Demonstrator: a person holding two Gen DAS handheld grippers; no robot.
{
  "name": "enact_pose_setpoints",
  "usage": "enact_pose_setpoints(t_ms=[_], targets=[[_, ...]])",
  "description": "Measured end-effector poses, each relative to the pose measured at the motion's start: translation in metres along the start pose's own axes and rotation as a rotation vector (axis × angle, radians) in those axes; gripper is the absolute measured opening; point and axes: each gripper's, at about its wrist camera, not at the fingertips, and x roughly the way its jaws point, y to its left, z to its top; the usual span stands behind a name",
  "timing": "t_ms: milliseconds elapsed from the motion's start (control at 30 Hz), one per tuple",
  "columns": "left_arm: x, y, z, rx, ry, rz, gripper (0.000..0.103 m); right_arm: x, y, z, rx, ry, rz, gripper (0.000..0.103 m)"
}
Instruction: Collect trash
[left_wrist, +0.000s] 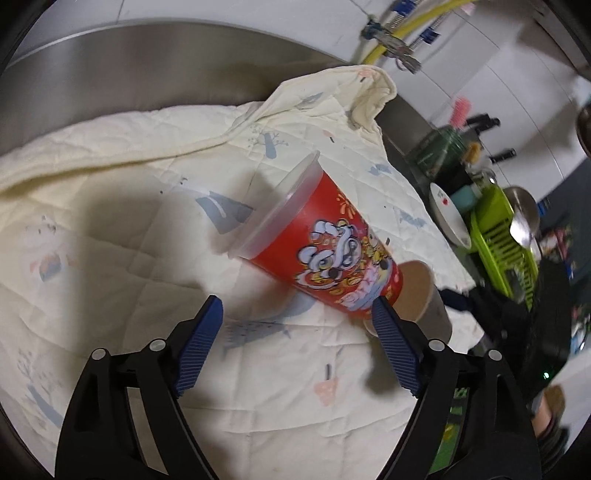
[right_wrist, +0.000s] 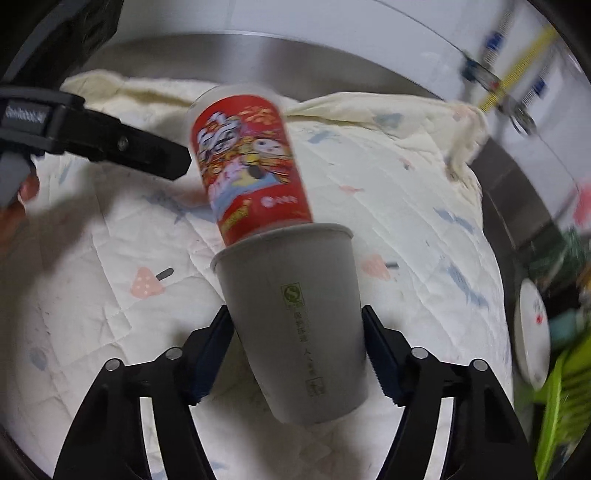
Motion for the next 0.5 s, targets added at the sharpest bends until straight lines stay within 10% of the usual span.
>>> enact_pose_setpoints(t_ms=[500], targets=[[0.022,-0.037,0.008,-0.267,-0.028,0.172,0.086,-0.043,-0.003,-0.068,0.199,-0.045,-0.005,0.066]])
